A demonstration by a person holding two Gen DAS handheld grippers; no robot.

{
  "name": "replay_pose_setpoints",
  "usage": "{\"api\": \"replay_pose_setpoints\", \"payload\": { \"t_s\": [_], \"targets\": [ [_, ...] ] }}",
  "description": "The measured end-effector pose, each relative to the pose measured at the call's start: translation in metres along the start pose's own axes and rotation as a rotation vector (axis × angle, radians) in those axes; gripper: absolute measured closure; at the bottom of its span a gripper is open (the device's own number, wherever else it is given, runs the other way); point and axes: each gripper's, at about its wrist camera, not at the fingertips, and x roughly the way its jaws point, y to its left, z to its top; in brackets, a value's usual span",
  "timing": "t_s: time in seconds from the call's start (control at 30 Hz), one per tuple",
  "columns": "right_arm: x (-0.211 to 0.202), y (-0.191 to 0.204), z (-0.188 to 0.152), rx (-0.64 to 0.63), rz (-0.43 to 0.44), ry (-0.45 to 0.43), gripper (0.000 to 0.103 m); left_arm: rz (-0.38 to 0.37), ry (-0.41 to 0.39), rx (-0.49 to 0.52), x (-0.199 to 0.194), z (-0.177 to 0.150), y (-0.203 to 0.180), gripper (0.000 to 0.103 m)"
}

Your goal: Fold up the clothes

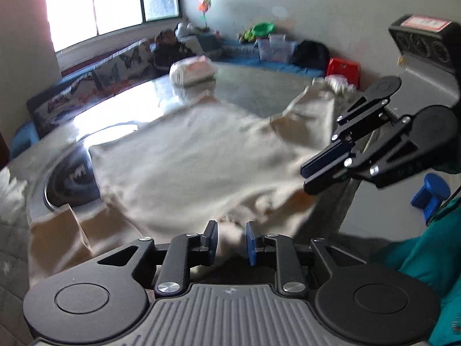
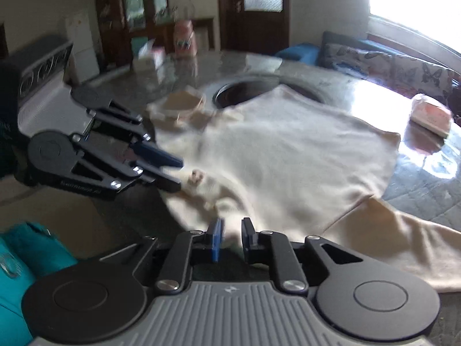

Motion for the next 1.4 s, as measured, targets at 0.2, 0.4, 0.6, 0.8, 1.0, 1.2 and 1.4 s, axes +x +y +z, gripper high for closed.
{"api": "replay_pose_setpoints", "payload": {
  "t_s": [0.2, 0.4, 0.6, 0.8, 1.0, 1.2, 1.4],
  "targets": [
    [-0.007, -0.038, -0.007, 0.153, -0.109, -0.045, 0.089, 0.005, -0.069, -0.055, 0.006, 0.025, 0.01, 0.079],
    [0.0, -0.06, -0.031, 0.239, -0.136, -0.008, 0.088, -0.037, -0.031, -0.105, 0.059, 0.035, -0.002, 0.079],
    [-0.028, -0.12, -0.044, 0.332, -0.388, -0.055, 0.084, -0.103, 0.014, -0.074, 0.079, 0.028, -0.026, 0.075],
    [-0.032, -0.198, -0.069, 0.528, -0.669, -0.042, 0.071, -0.104, 0.012, -0.082, 0.08, 0.028, -0.032, 0.069],
    [-0.031, -0.219, -0.071, 0.62, -0.717, -0.083, 0.071, -0.109, 0.013, -0.081, 0.082, 0.03, -0.039, 0.067],
    [-0.03, -0.226, -0.079, 0.629, -0.734, -0.102, 0.071, -0.119, 0.01, -0.081, 0.083, 0.032, -0.044, 0.064],
    [-0.026, -0.224, -0.07, 0.582, -0.748, -0.104, 0.096, -0.126, 0.009, -0.088, 0.085, 0.034, -0.049, 0.063]
  ]
}}
